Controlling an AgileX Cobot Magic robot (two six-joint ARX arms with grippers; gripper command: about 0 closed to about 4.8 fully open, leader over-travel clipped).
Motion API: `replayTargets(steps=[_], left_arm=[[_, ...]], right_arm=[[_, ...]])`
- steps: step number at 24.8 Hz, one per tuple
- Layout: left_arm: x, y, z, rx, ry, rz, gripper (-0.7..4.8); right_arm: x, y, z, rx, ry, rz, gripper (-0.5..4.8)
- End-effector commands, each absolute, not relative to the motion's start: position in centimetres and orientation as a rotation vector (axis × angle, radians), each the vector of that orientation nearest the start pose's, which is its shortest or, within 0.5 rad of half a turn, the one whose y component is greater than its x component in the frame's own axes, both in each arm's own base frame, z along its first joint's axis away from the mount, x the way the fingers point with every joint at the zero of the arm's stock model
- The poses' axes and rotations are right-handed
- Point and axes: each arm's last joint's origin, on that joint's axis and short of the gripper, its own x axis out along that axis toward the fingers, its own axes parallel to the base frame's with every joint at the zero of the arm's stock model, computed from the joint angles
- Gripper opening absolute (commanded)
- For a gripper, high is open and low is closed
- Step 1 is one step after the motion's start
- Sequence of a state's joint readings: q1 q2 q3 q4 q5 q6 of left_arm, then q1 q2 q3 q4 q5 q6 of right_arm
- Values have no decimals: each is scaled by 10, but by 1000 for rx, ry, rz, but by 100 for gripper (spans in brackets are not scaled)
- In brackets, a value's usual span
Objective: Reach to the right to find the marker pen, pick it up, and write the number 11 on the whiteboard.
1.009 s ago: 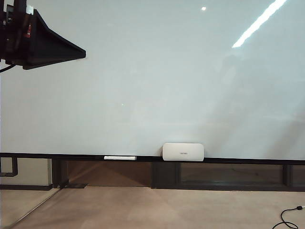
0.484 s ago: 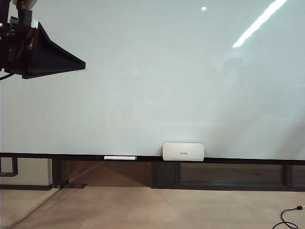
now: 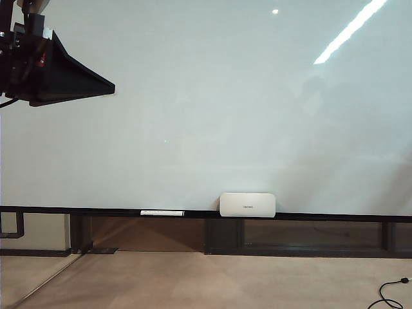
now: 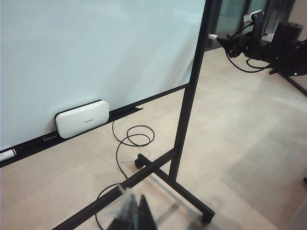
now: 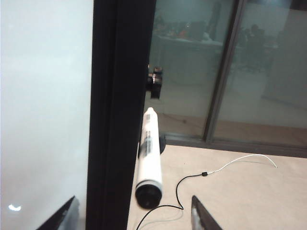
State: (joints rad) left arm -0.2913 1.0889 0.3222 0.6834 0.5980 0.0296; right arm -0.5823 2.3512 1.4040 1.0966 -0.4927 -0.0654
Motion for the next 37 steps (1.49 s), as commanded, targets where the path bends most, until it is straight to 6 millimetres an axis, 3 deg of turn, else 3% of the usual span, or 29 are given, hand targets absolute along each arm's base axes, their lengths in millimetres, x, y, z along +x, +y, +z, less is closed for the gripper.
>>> replayTargets(steps=[1,17,37], left_arm=[[194,-75,204,20,60,-887,-5],[194,-75,204,34,55,-888,-5],[194,-75,204,31,60,-873,-5]], right_arm=[[419,-260,147,-141,-125,-96,297],[433,-269,138,-121,-117,-98,296],[453,-279,143,-107,-131,-107,292]])
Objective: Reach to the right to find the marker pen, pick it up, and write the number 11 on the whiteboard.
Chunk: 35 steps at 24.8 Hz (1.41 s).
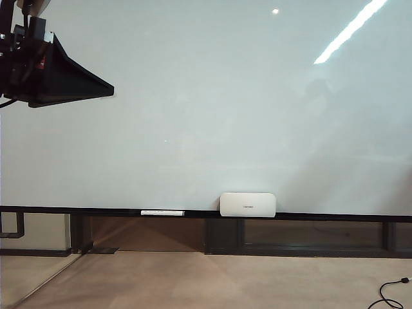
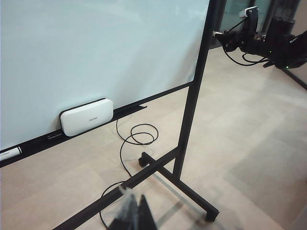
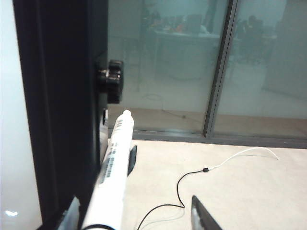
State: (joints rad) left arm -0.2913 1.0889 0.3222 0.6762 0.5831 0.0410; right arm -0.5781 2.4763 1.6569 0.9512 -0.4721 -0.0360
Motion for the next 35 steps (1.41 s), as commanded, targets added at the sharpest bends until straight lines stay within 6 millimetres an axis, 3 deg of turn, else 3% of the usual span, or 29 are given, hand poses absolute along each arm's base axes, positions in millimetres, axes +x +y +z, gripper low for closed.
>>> replayTargets(steps=[1,12,16,35], left_arm=[[194,-75,204,31,60,-873,-5],[194,-75,204,34,63,-873,-5],[194,-75,204,36,61,-873,-5],[194,-75,204,30,64,-873,-5]], right_arm=[[453,-279,143,-107,-130,-107,292],[458,-270,140,-116,-135,-98,290],[460,-269,141,-122,-137,-112,268],[475,-272,139,-99,-126,-98,268]])
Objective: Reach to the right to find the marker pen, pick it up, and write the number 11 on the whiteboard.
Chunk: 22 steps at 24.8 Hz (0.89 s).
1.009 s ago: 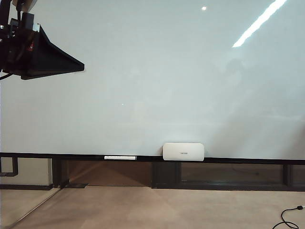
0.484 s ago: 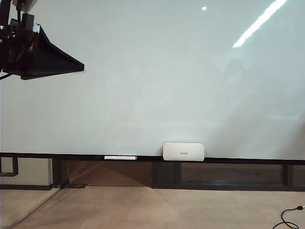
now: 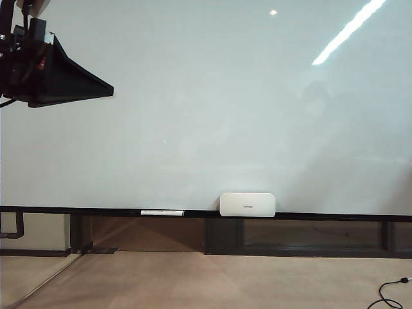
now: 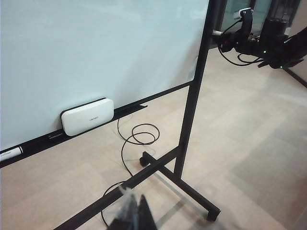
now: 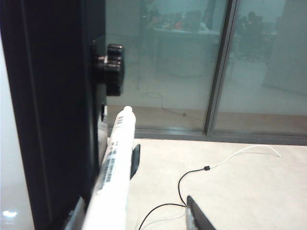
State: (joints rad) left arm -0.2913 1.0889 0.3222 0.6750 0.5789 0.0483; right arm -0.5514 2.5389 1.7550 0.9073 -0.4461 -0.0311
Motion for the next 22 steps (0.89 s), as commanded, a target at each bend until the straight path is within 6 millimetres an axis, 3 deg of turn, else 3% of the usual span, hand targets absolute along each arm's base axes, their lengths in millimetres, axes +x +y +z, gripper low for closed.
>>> replayTargets(steps=[1,16,22], left_arm=[[194,-75,204,30,66,-874,-5],[194,-75,202,27,80,-874,-5],[194,-75,202,27,80,-874,-5]], right_arm=[[475,-271,139,-99,-126,-93,268],[473,-273,141,-67,-127,-55,268],[466,-280,160,-73,-150,-73,268]])
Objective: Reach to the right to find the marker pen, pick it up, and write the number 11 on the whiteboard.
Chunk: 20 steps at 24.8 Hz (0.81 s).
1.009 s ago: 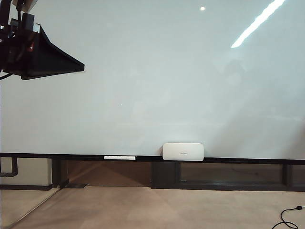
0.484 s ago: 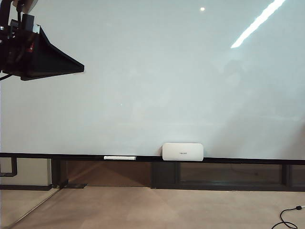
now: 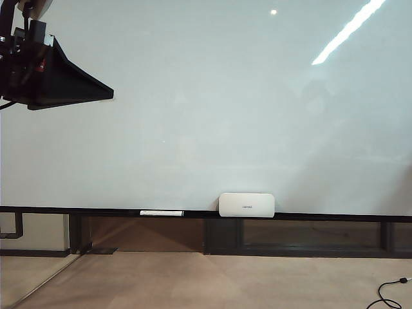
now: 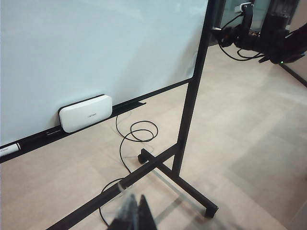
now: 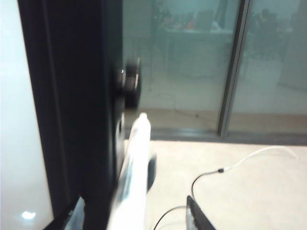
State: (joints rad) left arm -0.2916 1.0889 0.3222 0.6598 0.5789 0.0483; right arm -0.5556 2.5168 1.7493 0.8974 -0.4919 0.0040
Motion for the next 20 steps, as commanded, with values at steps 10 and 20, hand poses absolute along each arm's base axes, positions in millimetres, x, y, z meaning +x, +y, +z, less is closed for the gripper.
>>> replayTargets(steps=[10,20], left_arm=[[194,-75,202,27,79,-881,-5],[194,-75,202,27,78,-881,-5]], right_arm=[[467,-279,156,-46,-114,-46,260],[467,-280,153,-41,-89,-50,229]])
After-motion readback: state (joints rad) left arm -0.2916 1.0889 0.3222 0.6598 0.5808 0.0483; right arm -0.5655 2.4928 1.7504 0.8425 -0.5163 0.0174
